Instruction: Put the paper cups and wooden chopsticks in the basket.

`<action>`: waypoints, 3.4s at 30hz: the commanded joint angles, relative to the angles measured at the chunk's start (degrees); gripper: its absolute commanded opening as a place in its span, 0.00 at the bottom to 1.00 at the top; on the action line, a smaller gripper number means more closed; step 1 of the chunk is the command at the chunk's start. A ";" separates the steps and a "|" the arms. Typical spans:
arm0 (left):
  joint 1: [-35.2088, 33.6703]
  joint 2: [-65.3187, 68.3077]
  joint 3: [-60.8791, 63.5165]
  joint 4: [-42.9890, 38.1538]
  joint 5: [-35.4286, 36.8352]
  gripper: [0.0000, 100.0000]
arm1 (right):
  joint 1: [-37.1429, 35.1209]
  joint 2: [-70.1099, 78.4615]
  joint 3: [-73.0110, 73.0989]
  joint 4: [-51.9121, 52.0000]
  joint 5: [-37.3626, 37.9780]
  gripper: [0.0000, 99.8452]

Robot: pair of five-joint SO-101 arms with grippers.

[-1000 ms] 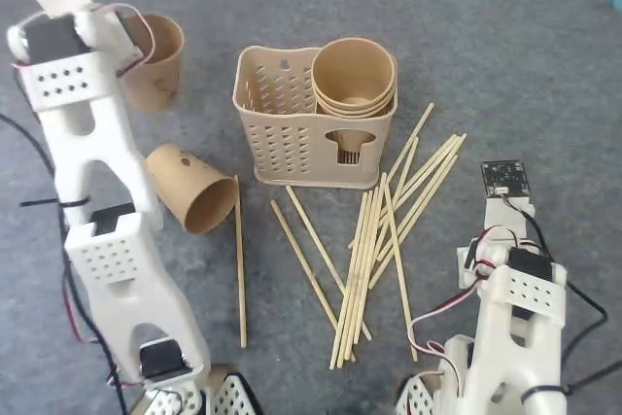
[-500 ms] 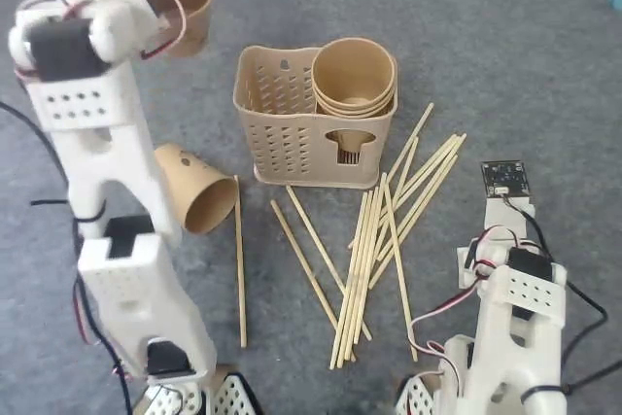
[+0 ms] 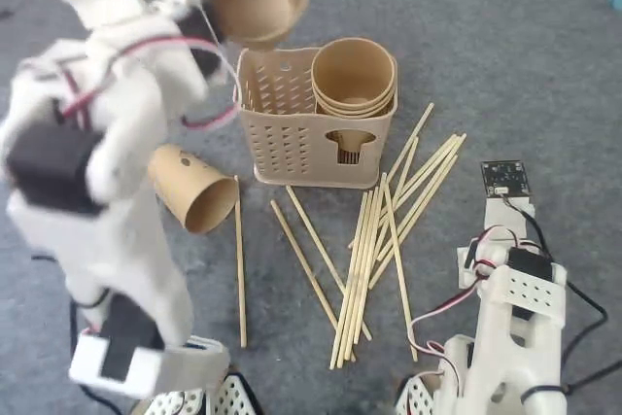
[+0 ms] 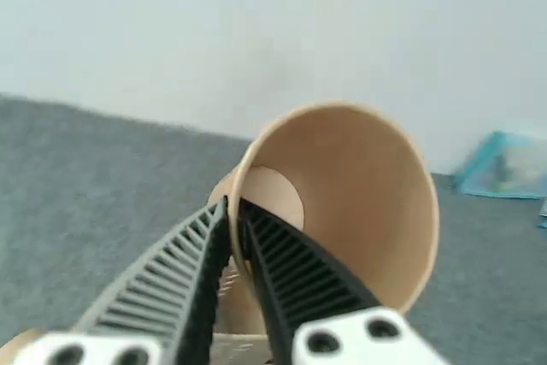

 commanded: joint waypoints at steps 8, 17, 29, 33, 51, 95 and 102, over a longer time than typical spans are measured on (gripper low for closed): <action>14.15 -4.13 5.05 -1.58 0.62 0.01 | -0.22 -1.80 -0.26 -0.04 0.79 0.01; 15.03 -1.58 15.87 -10.73 0.53 0.01 | -0.22 -1.80 -0.26 -0.04 0.88 0.01; 13.98 -1.58 25.98 -17.23 0.09 0.01 | -0.22 -1.80 -0.26 0.57 0.97 0.01; 12.84 -1.58 28.97 -19.78 -2.64 0.01 | -0.22 -1.80 -0.26 0.57 0.97 0.01; 11.25 -1.58 31.25 -17.49 -9.49 0.17 | -0.22 -1.80 -0.26 0.57 0.97 0.01; -54.77 -59.16 131.91 -54.86 -20.40 0.20 | -54.46 -31.96 -16.00 22.55 13.63 0.20; -58.73 -47.12 128.75 -60.13 -12.40 0.20 | -60.88 -14.81 -22.51 10.07 11.78 0.20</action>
